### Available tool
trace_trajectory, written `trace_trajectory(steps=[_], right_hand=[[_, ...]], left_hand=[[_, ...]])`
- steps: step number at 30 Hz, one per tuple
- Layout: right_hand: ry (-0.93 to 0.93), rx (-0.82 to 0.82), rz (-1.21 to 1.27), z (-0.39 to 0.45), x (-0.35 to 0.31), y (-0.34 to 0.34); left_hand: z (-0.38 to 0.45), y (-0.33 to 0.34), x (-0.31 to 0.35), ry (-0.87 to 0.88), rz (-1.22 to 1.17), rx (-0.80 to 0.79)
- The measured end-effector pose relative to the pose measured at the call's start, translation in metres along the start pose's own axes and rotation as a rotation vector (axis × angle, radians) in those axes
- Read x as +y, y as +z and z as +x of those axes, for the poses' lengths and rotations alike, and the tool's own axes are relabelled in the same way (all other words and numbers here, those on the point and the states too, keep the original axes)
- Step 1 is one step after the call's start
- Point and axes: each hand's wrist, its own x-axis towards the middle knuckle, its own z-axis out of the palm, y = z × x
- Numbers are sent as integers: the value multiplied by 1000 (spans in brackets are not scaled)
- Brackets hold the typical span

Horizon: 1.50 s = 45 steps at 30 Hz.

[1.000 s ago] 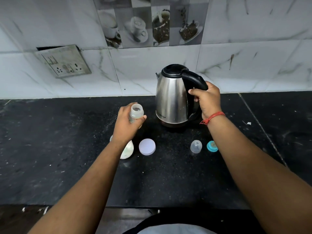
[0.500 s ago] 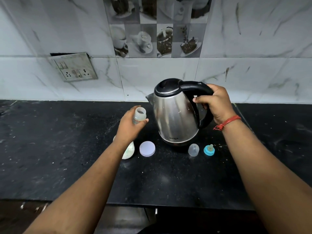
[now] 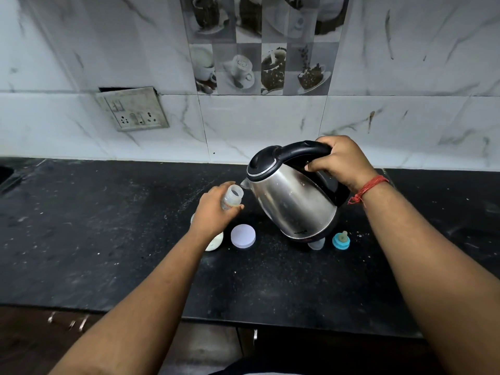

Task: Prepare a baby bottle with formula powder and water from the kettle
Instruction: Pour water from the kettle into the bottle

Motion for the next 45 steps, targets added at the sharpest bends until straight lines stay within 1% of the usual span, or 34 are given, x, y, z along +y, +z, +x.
trace_trajectory(steps=[5, 10, 27, 36, 45], right_hand=[[9, -56, -89, 8, -7, 0], [0, -78, -159, 15, -13, 2], [-28, -170, -317, 46, -36, 3], [-58, -213, -422, 60, -49, 4], [-100, -260, -522, 75, -67, 3]], left_hand=[[0, -1, -1, 17, 57, -16], [-1, -2, -3, -46, 35, -24], [17, -6, -10, 7, 33, -29], [30, -5, -12, -2, 130, -60], [36, -3, -11, 1, 164, -75]])
